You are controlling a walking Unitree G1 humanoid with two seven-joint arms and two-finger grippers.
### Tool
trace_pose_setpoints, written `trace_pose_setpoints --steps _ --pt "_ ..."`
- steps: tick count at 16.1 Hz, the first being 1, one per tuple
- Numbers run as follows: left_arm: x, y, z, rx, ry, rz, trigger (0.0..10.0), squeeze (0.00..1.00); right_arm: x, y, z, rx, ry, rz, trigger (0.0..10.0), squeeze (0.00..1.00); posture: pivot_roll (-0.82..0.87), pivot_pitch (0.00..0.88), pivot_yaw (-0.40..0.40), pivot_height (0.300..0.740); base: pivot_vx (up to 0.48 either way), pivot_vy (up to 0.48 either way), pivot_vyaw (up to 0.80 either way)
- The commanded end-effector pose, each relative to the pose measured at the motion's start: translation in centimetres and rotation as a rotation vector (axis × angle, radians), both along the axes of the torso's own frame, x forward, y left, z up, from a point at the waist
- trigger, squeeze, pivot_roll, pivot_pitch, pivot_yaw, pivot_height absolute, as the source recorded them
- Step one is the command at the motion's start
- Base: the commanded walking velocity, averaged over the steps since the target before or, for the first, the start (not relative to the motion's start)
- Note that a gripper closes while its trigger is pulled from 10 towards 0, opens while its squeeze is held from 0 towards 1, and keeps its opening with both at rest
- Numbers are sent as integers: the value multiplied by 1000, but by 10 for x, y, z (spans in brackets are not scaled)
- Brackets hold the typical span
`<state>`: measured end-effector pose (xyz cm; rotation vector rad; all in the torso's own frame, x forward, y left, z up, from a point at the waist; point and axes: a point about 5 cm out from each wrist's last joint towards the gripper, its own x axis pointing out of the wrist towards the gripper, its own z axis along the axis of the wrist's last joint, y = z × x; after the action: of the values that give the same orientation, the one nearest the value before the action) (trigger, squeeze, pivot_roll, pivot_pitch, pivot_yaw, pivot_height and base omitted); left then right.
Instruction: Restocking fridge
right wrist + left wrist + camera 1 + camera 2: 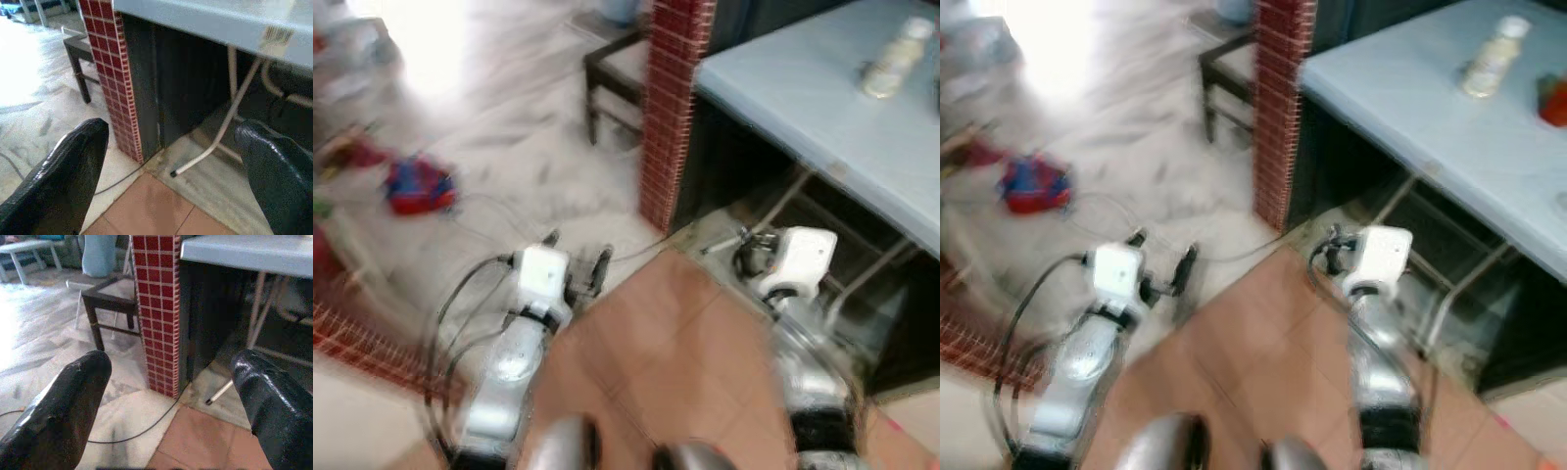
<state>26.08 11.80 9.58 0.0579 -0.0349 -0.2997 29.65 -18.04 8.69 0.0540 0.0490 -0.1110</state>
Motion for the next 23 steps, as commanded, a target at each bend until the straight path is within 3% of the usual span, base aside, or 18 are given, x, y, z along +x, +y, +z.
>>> trace_pose_setpoints --steps 1,5,11,15,20,23 --pt "0 -4 1 -2 -4 -7 10000 0 -1 -9 0 -11 4 -29 10000 0 11 132 41 740 405 0 -800" --pt "0 -4 1 1 -3 1 10000 0 -2 -10 6 -21 -19 -34 10000 0 12 129 40 740 315 0 -603" --pt "0 -3 -1 0 9 -2 10000 0 -41 -10 8 -101 -44 6 10000 0 -15 131 45 740 41 0 -82" --pt "5 -3 -6 -24 57 36 10000 0 -37 -9 11 -107 -41 27 10000 0 -16 120 42 740 0 0 0" --pt "4 -2 -4 -49 55 37 10000 0 -37 -5 9 -113 -19 51 10000 0 -12 128 32 740 0 458 -800" --pt "4 -2 -3 -62 45 41 10000 0 -38 -7 10 -116 -19 47 10000 0 -20 133 31 740 0 102 -800"
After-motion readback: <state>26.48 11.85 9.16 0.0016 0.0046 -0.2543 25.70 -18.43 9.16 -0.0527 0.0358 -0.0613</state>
